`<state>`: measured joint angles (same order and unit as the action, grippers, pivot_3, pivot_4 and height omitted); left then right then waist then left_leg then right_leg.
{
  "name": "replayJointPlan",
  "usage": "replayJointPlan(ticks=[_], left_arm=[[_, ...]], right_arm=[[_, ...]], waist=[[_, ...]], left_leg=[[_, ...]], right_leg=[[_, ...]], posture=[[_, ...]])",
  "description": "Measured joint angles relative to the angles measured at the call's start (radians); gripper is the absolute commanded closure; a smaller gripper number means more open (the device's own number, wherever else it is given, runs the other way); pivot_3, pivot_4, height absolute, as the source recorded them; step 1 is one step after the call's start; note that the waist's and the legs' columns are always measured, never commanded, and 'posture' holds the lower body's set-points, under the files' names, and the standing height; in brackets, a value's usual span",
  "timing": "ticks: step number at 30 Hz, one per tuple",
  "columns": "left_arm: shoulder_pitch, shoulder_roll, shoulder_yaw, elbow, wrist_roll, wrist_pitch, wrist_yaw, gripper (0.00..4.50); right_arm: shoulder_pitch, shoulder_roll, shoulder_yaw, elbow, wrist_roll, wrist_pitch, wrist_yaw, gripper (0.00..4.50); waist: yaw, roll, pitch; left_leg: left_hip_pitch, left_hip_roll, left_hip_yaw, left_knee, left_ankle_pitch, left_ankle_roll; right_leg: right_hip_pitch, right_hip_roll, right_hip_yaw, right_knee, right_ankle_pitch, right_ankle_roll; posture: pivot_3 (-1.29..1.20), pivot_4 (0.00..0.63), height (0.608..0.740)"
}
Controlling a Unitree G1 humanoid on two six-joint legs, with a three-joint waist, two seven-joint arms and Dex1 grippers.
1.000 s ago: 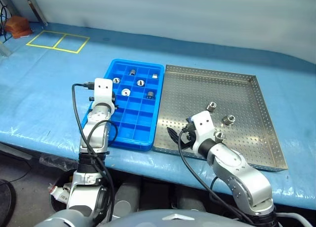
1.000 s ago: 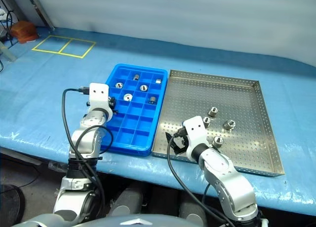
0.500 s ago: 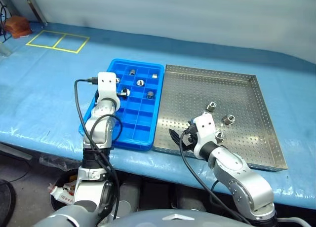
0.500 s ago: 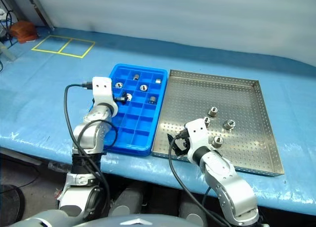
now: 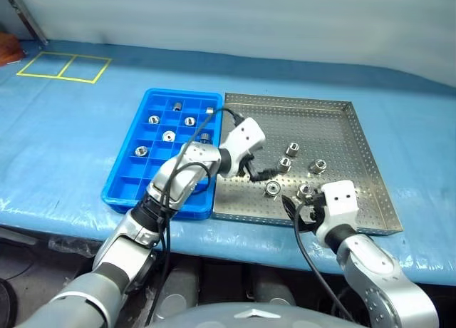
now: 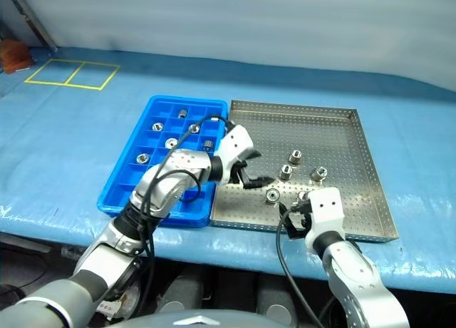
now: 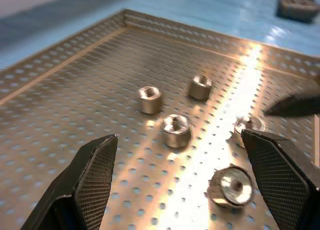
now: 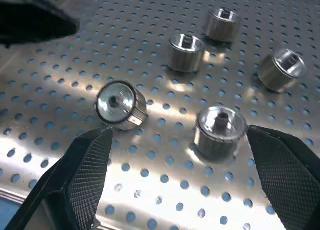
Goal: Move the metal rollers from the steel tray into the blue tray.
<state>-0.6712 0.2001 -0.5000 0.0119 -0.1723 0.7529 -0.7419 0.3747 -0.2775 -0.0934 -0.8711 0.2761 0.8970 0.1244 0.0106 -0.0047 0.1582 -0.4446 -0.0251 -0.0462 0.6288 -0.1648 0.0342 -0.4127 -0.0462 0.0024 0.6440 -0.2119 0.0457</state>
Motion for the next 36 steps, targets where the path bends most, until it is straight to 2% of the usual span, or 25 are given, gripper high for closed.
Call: replayJointPlan(ticks=[4,13,21,24,28,32,36], left_arm=[[0.000,-0.008,-0.065,0.082,0.035,-0.050,-0.040,0.19],[-0.001,-0.053,-0.123,0.194,0.127,-0.141,-0.049,0.19],[-0.001,-0.096,-0.125,0.242,0.173,-0.209,-0.038,2.73],[0.000,-0.089,-0.111,0.235,0.170,-0.199,-0.044,2.79],[0.011,-0.082,-0.037,0.220,0.154,-0.152,-0.019,2.80],[0.022,-0.117,0.151,0.142,0.087,-0.095,0.078,2.80],[0.029,-0.158,0.308,0.043,0.079,-0.065,0.259,2.80]], right_arm=[[0.025,0.016,-0.003,-0.018,-0.002,-0.007,-0.012,0.00],[0.019,0.038,0.027,-0.018,-0.017,-0.018,-0.030,0.00],[-0.024,0.037,0.060,-0.010,-0.022,-0.019,-0.028,0.00],[-0.040,0.037,0.069,0.001,-0.021,-0.019,-0.026,0.00],[-0.075,0.033,0.075,0.009,-0.021,-0.018,-0.015,0.00],[-0.136,0.018,0.097,0.025,-0.016,-0.015,0.008,0.00],[-0.210,0.013,0.139,0.064,-0.016,-0.012,0.024,0.00]], waist=[[-0.020,0.000,0.000],[-0.023,0.000,0.000],[-0.022,0.000,0.000],[-0.022,0.000,0.000],[-0.021,0.000,0.000],[-0.013,0.000,0.001],[0.001,0.000,0.001]], left_leg=[[0.000,0.000,0.000,0.000,0.000,0.000],[-0.001,0.000,0.000,0.000,0.000,0.000],[-0.001,-0.001,0.000,0.000,0.000,0.000],[-0.001,-0.001,0.000,0.000,0.000,0.000],[-0.001,-0.001,0.000,0.000,0.000,0.001],[-0.001,-0.001,-0.001,0.000,0.000,0.001],[-0.001,-0.001,-0.001,0.000,0.000,0.001]], right_leg=[[0.000,-0.001,0.000,0.000,0.000,0.000],[-0.001,-0.002,0.000,0.000,0.000,0.000],[-0.001,-0.002,0.000,-0.001,0.000,0.001],[-0.001,-0.002,0.000,0.000,0.000,0.001],[-0.001,-0.002,0.000,0.000,0.000,0.001],[0.000,-0.002,-0.001,-0.001,0.000,0.001],[0.000,0.001,-0.001,0.000,0.001,0.002]], posture=[[-0.05,0.150,0.740],[-0.04,0.150,0.740],[-0.02,0.150,0.740],[0.00,0.150,0.740],[0.05,0.150,0.740],[0.09,0.150,0.740],[0.12,0.150,0.740]])
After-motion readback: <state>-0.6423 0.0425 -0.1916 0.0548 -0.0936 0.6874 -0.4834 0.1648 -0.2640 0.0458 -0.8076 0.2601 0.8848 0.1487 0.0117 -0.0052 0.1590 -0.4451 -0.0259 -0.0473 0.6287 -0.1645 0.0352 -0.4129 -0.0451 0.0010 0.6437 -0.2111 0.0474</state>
